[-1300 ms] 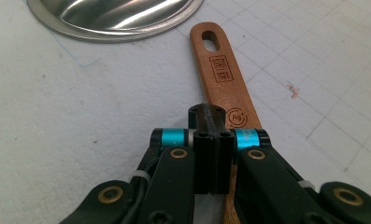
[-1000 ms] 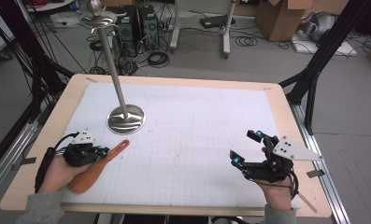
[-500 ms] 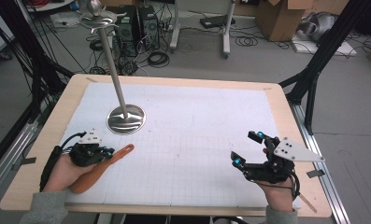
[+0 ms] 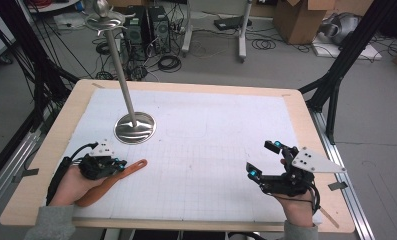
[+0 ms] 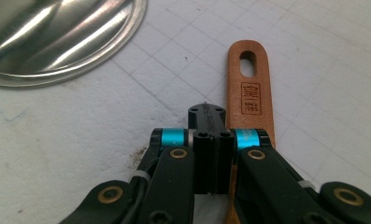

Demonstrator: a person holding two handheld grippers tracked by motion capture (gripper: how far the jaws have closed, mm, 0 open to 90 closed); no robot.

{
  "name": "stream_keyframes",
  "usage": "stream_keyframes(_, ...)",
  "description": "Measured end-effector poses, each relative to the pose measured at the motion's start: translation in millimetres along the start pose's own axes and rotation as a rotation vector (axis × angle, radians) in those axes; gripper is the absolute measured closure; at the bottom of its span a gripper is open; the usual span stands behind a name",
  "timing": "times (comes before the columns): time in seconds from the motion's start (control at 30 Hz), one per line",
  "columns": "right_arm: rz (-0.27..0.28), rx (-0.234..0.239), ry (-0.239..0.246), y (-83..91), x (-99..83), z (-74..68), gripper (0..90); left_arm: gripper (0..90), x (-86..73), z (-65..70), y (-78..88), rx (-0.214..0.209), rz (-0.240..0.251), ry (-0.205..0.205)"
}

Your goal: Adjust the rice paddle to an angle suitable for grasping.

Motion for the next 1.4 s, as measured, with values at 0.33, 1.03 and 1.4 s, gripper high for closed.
stream_keyframes(0.33, -0.009, 0.003, -0.005, -1.5, -1.7, -0.3, 10.4, 82.0, 11.1, 2.2, 13.9, -0.014, 0.042, 0.010)
stream_keyframes(1.03, 0.009, 0.002, -0.007, 6.2, 1.9, 1.6, 10.4, 26.5, 30.1, 22.2, 31.3, -0.097, 0.111, -0.016)
stream_keyframes(1.4, 0.009, 0.000, -0.008, 6.5, 2.0, 0.8, 12.7, 13.6, 28.2, 30.9, 34.0, -0.119, 0.029, -0.031)
Point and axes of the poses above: each handheld gripper's, and its own axes: y roughly backward along the jaws, x roughly out of its top, z roughly to its right, the point moved 9 cm from there along -y, roughly forward along the jaws, and after that the axes turned 6 degrees about x, right-handed, at the moved point
